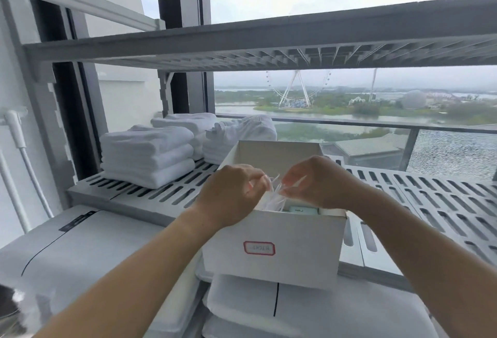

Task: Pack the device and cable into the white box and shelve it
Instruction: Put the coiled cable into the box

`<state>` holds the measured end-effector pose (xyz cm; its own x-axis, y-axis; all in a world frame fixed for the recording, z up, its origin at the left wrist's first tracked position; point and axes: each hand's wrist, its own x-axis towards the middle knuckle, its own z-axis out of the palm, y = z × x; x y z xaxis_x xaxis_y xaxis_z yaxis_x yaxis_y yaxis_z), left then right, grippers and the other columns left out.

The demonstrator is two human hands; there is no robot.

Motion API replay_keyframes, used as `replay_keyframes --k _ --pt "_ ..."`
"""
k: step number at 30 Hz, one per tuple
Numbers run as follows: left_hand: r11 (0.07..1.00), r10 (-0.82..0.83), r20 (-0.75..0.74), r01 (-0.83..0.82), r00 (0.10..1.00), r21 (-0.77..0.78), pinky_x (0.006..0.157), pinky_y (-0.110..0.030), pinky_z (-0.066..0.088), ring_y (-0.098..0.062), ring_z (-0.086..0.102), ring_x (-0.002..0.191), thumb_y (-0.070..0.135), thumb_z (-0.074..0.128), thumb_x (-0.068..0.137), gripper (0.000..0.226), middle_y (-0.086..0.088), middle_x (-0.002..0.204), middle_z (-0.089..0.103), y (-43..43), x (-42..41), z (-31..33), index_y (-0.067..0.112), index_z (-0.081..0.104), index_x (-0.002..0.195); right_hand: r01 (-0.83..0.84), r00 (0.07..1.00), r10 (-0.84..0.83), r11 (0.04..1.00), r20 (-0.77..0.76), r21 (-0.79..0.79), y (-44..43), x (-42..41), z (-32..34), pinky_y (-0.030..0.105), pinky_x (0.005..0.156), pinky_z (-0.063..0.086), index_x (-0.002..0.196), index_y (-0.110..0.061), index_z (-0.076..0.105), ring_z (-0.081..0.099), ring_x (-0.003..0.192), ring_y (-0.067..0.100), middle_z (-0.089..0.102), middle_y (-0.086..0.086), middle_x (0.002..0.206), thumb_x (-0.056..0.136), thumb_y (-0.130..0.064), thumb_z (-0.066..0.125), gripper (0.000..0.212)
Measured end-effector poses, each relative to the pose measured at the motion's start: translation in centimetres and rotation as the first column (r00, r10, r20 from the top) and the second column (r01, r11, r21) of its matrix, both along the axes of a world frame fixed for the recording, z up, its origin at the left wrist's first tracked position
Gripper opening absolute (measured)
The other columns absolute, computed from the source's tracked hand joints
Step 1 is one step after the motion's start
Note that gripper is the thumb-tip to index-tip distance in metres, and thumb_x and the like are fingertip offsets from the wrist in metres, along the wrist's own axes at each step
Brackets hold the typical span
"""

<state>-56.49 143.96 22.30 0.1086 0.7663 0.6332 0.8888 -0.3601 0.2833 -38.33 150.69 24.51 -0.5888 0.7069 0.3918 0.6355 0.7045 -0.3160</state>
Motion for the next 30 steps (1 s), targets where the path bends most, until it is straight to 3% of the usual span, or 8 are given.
replay_keyframes --k 2,6,10,15,18,21,24,30 --pt "0.994 0.017 -0.021 -0.015 1.000 0.110 0.057 -0.024 0.043 -0.006 0.057 0.064 0.036 0.040 0.088 0.031 0.013 0.076 0.066 -0.5 0.1 -0.2 0.029 0.070 0.080 0.005 0.999 -0.004 1.000 -0.054 0.011 -0.8 0.5 0.3 0.001 0.059 0.036 0.078 -0.033 0.071 0.059 0.065 -0.014 0.069 -0.020 0.078 0.073 -0.043 0.072 0.011" --pt "0.977 0.098 -0.056 -0.085 0.994 0.197 0.047 -0.022 0.032 -0.012 0.052 0.057 0.036 0.039 0.090 0.032 0.011 0.063 0.056 -1.3 0.3 -1.2 0.027 0.062 0.070 -0.030 0.997 0.032 0.999 -0.068 0.038 -3.0 0.9 0.2 0.004 0.062 0.037 0.084 -0.033 0.071 0.056 0.068 -0.019 0.069 -0.021 0.082 0.075 -0.050 0.064 0.021" --pt "0.960 0.219 -0.061 -0.204 0.974 0.192 0.049 -0.028 0.028 -0.019 0.044 0.050 0.040 0.033 0.092 0.042 0.004 0.051 0.048 -2.2 0.1 -2.5 0.022 0.052 0.060 -0.059 0.998 0.057 0.989 0.014 0.139 -5.0 -0.2 -0.8 0.014 0.066 0.038 0.094 -0.027 0.072 0.059 0.075 -0.002 0.072 -0.013 0.094 0.081 -0.048 0.057 0.029" --pt "0.983 0.131 -0.183 -0.104 0.974 0.152 0.054 -0.029 0.034 -0.024 0.054 0.057 0.051 0.023 0.092 0.052 -0.001 0.062 0.059 -4.2 -0.6 -3.3 0.021 0.060 0.071 0.017 1.000 -0.023 0.964 0.018 0.265 -6.2 -0.5 -2.2 0.026 0.067 0.048 0.091 -0.029 0.071 0.064 0.084 0.015 0.072 -0.007 0.089 0.084 -0.056 0.048 0.036" --pt "0.971 0.198 -0.254 -0.155 0.947 0.179 0.067 -0.034 0.041 -0.023 0.059 0.073 0.058 0.031 0.089 0.045 0.000 0.078 0.064 -4.7 -0.6 -4.0 0.021 0.055 0.081 0.083 0.996 -0.063 0.932 -0.066 0.352 -6.5 -0.2 -3.7 0.029 0.063 0.047 0.082 -0.028 0.067 0.063 0.078 0.018 0.069 -0.006 0.083 0.082 -0.059 0.047 0.037" --pt "0.964 0.256 -0.304 -0.218 0.917 0.153 0.079 -0.035 0.037 -0.019 0.057 0.088 0.064 0.043 0.082 0.047 0.004 0.095 0.063 -4.7 -0.1 -4.6 0.022 0.055 0.101 0.109 0.994 -0.085 0.861 -0.070 0.498 -6.9 -0.1 -5.3 0.026 0.055 0.033 0.079 -0.026 0.062 0.062 0.070 0.017 0.065 -0.008 0.076 0.088 -0.056 0.041 0.038" --pt "0.970 0.241 -0.299 -0.220 0.923 0.103 0.078 -0.034 0.032 -0.019 0.054 0.092 0.063 0.057 0.074 0.050 0.005 0.098 0.061 -4.9 0.2 -4.8 0.024 0.053 0.105 0.090 0.996 -0.063 0.827 -0.068 0.555 -7.2 0.3 -6.1 0.027 0.058 0.031 0.084 -0.024 0.059 0.064 0.068 0.022 0.068 -0.006 0.075 0.088 -0.053 0.046 0.032" --pt "0.945 0.324 -0.322 -0.318 0.889 0.073 0.069 -0.032 0.023 -0.020 0.050 0.086 0.052 0.069 0.068 0.046 0.006 0.086 0.051 -5.6 1.7 -4.8 0.018 0.047 0.091 0.057 0.998 -0.057 0.830 -0.018 0.555 -6.8 1.4 -7.0 0.035 0.080 0.032 0.098 -0.024 0.054 0.059 0.093 0.023 0.066 -0.007 0.094 0.070 -0.054 0.064 0.042"
